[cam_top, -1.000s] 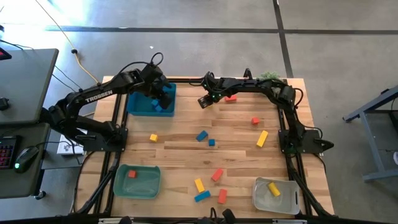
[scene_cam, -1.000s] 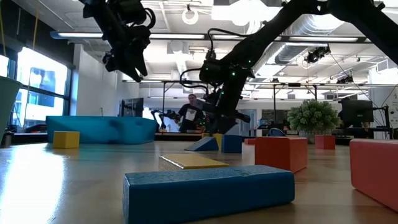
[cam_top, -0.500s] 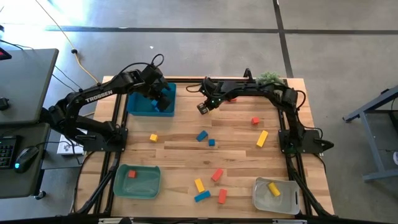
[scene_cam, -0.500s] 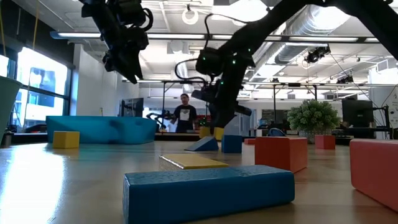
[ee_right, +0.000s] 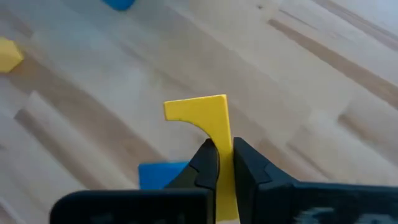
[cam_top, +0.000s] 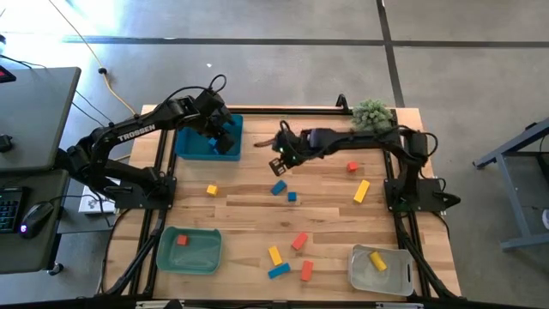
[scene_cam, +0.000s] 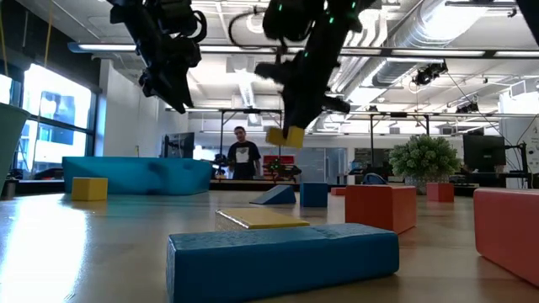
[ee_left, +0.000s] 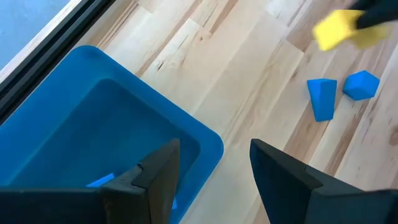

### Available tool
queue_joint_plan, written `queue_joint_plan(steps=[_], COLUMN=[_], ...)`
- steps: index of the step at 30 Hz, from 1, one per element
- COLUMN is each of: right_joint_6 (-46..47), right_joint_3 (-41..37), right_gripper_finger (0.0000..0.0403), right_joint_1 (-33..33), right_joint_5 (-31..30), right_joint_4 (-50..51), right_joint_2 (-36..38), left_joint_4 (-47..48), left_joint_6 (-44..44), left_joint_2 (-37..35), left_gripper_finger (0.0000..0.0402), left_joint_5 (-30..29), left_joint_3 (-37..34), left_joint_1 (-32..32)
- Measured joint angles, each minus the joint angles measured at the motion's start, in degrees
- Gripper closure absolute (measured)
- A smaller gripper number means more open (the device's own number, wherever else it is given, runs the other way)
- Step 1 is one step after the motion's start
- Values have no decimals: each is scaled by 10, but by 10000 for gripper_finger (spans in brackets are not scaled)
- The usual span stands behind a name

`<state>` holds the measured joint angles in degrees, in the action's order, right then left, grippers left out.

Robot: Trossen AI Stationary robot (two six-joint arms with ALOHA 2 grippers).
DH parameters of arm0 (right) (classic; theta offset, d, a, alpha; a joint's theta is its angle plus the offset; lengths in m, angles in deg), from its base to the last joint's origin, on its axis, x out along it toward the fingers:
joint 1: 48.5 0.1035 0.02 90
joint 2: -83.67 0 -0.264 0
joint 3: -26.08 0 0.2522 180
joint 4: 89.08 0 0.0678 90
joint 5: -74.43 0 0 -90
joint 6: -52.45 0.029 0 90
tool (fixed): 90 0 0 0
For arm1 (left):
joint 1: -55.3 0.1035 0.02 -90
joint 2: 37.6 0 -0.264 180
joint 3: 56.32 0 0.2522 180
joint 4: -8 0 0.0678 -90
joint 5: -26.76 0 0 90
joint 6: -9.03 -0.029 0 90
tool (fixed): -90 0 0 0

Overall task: Sort & place blocks by color
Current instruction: Put the yellow block into the gray bin

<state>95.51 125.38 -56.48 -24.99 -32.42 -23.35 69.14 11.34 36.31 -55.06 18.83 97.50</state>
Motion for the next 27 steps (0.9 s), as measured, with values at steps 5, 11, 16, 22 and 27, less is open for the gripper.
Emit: queue_joint_plan(steps=[5,11,16,22,27], right_joint_6=[68,166,219,258,312], right_joint_3=[0,0,0,-1,-1], right_gripper_finger=[398,398,398,398,398], right_joint_1=[61,134,191,265,335], right_joint_5=[-65,-107,-113,-83,-64], right_joint_4=[86,215,293,374,429], right_joint_2=[36,68,88,106,125], left_joint_4=[0,-2,-11,-21,-57], left_joint_6=[-6,-3,34,103,153], left_joint_2=[0,0,0,0,0], left_gripper_finger=[218,218,218,218,218], left_joint_5=[0,0,1,1,1], left_joint_3=[0,0,0,0,0], left_joint_1=[0,-4,-18,-48,-81])
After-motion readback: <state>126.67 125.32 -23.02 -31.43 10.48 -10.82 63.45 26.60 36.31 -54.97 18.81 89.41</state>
